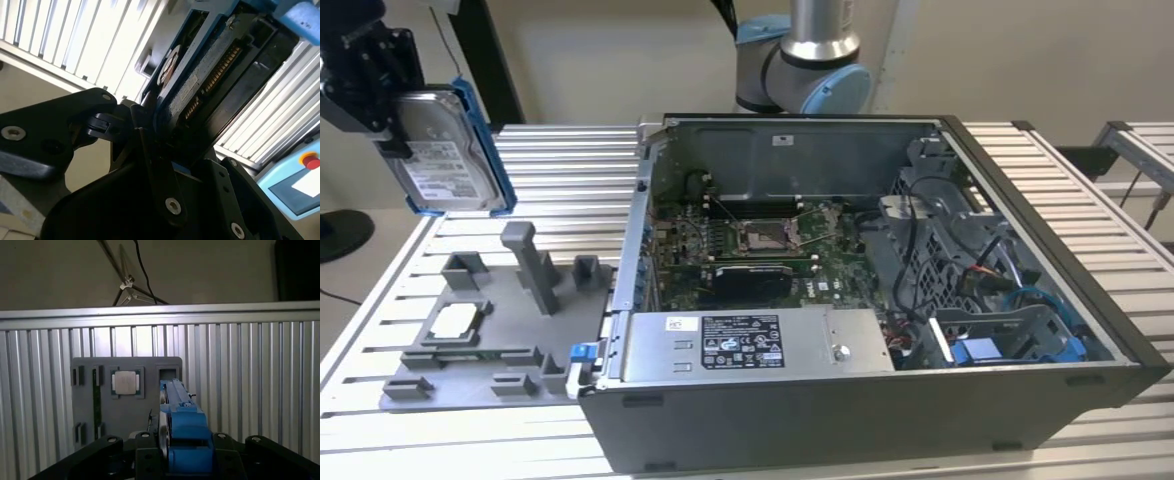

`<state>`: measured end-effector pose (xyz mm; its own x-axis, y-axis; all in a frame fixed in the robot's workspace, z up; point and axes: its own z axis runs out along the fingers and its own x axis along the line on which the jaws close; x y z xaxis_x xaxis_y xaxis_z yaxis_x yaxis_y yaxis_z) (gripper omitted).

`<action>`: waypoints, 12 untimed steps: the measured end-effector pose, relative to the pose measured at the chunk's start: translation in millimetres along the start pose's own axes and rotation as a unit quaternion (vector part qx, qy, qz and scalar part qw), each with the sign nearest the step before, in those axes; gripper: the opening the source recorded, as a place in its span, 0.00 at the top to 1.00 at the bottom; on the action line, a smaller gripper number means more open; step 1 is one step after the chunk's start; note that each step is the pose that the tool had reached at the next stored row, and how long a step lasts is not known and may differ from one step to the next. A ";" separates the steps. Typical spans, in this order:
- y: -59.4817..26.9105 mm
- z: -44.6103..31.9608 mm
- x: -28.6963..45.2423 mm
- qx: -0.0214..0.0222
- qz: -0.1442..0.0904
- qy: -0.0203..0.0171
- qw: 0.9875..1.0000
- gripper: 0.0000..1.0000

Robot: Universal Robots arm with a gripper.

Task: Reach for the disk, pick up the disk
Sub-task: 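Pick up the disk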

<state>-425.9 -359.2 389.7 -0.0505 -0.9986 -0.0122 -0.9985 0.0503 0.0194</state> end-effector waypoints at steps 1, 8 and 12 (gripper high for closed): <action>0.0 -1.2 0.0 0.000 0.000 0.000 1.000 1.00; 0.2 -12.0 -0.2 0.000 0.000 0.000 1.000 1.00; 0.3 -18.4 -0.2 0.000 0.000 0.000 1.000 1.00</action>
<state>-425.8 -359.2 408.1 -0.0505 -0.9987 -0.0122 -0.9985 0.0502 0.0195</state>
